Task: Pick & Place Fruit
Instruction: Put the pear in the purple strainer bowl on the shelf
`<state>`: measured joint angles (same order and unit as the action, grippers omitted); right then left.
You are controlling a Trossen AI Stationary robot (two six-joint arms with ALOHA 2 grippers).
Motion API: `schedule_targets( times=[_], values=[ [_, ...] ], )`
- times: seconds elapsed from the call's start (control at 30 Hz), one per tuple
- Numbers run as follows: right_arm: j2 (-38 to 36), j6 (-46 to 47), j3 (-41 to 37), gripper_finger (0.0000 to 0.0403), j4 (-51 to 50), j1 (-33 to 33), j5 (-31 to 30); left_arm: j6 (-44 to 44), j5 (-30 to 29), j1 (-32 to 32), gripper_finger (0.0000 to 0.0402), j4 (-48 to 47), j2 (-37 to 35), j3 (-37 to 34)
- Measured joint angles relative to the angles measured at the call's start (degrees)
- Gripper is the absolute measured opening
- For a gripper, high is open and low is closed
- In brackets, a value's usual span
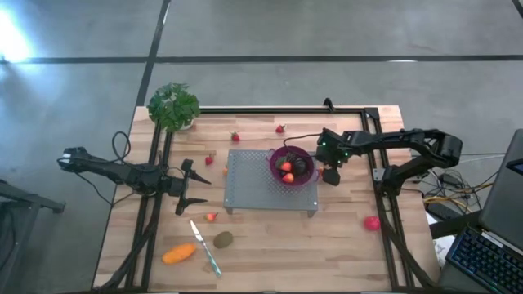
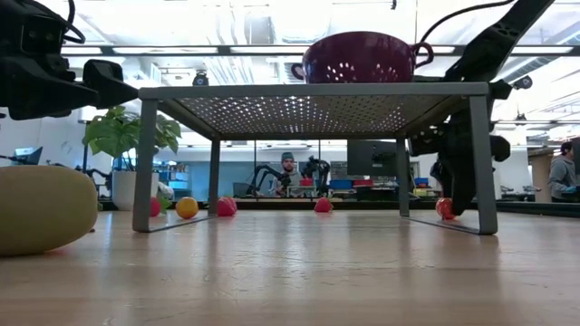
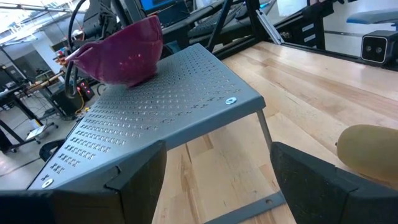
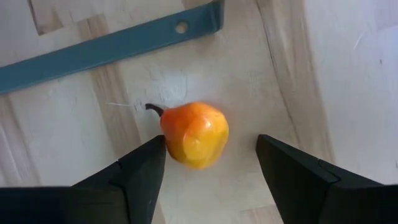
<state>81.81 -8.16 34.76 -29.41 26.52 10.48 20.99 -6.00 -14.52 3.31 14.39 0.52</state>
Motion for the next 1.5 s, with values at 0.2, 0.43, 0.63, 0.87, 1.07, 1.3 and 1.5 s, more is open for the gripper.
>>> schedule_targets(
  times=[0.2, 0.43, 0.63, 0.87, 1.07, 1.3, 1.5],
  values=[
    [-1.8, -0.4, 0.2, 0.0238, 0.6, 0.0, 0.5, 0.0, 0.0, 0.0, 0.0291, 0.0, 0.0, 0.0],
    [-2.9, -0.5, 0.3, 0.0218, 1.0, 0.0, 2.2, 0.0, 0.0, 0.0, 0.0291, 0.0, 0.0, 0.0],
    [-1.9, -0.5, 0.0, 0.0192, 1.1, 0.0, 2.2, 0.0, 0.0, 0.0, 0.0291, 0.0, 0.0, 0.0],
    [-0.6, -0.6, 0.2, 0.0154, 1.1, 0.0, 2.1, 0.0, 0.0, 0.0, 0.0291, 0.0, 0.0, 0.0],
    [-1.2, -0.7, 0.6, 0.0118, 1.2, 0.0, 2.0, 0.0, 0.0, 0.0, 0.0291, 0.0, 0.0, 0.0],
    [-1.6, -0.6, 0.7, 0.0119, -0.7, 0.0, 1.9, 0.0, 0.0, 0.0, 0.0291, 0.0, 0.0, 0.0],
    [-3.7, -0.8, 2.5, 0.0114, -5.7, 0.0, 1.3, 0.0, 0.0, 0.0, 0.0291, 0.0, 0.0, 0.0]
  ],
)
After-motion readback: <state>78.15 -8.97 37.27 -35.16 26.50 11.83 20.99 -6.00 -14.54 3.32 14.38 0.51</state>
